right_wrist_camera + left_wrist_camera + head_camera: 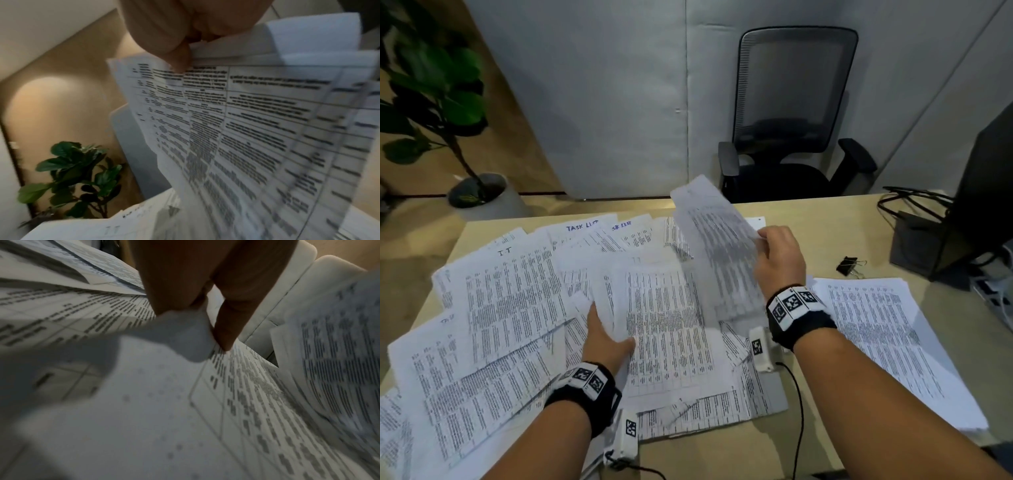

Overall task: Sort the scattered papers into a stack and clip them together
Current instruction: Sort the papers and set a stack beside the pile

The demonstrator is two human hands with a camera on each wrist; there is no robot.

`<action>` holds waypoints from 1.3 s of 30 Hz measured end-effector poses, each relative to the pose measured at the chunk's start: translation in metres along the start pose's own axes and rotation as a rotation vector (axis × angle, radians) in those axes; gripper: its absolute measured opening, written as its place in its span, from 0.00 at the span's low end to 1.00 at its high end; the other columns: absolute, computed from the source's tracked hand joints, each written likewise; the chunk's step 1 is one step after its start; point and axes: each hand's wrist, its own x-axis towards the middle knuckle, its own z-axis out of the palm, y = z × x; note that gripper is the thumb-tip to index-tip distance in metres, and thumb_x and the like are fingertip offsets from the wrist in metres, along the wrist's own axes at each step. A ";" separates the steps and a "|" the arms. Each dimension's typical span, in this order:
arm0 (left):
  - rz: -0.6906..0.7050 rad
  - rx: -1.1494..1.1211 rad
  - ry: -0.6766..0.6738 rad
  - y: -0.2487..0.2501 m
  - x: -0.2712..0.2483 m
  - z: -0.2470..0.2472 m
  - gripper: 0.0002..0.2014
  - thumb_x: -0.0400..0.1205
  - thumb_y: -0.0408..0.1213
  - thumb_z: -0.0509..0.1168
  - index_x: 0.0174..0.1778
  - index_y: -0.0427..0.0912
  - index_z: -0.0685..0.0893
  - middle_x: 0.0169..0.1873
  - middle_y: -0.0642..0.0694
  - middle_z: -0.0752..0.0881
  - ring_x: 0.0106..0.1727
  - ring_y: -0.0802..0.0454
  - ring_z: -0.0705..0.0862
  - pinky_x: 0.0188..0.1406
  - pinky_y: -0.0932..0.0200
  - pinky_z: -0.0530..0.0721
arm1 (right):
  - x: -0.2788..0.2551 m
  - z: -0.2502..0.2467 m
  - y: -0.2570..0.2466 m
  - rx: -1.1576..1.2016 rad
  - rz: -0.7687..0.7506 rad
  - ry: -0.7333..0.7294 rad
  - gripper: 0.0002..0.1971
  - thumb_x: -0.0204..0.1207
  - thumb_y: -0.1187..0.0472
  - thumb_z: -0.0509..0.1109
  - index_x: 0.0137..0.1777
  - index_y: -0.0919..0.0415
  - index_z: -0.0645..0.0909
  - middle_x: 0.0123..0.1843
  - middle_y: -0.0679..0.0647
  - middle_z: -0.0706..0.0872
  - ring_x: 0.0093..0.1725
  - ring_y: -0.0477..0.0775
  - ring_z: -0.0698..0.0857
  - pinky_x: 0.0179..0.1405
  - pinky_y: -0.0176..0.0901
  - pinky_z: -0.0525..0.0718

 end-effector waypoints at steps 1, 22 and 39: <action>0.013 0.009 -0.009 0.001 0.000 0.000 0.53 0.75 0.24 0.73 0.84 0.58 0.43 0.83 0.43 0.58 0.81 0.39 0.63 0.76 0.40 0.65 | 0.002 0.000 -0.004 0.065 -0.097 0.005 0.04 0.77 0.71 0.65 0.47 0.65 0.81 0.44 0.57 0.82 0.42 0.59 0.80 0.38 0.47 0.81; 0.057 0.026 -0.094 -0.013 0.004 -0.011 0.48 0.78 0.23 0.69 0.85 0.58 0.48 0.84 0.50 0.54 0.83 0.44 0.58 0.77 0.47 0.62 | -0.067 0.041 0.035 -0.020 0.751 -0.701 0.26 0.79 0.58 0.67 0.75 0.62 0.68 0.72 0.60 0.78 0.68 0.61 0.79 0.65 0.45 0.75; -0.124 -0.327 -0.082 -0.008 0.006 0.001 0.16 0.80 0.32 0.71 0.64 0.38 0.82 0.59 0.43 0.83 0.61 0.48 0.82 0.65 0.56 0.76 | -0.074 0.043 0.032 0.113 0.752 -0.871 0.21 0.70 0.76 0.68 0.62 0.61 0.77 0.54 0.56 0.83 0.50 0.52 0.81 0.43 0.36 0.77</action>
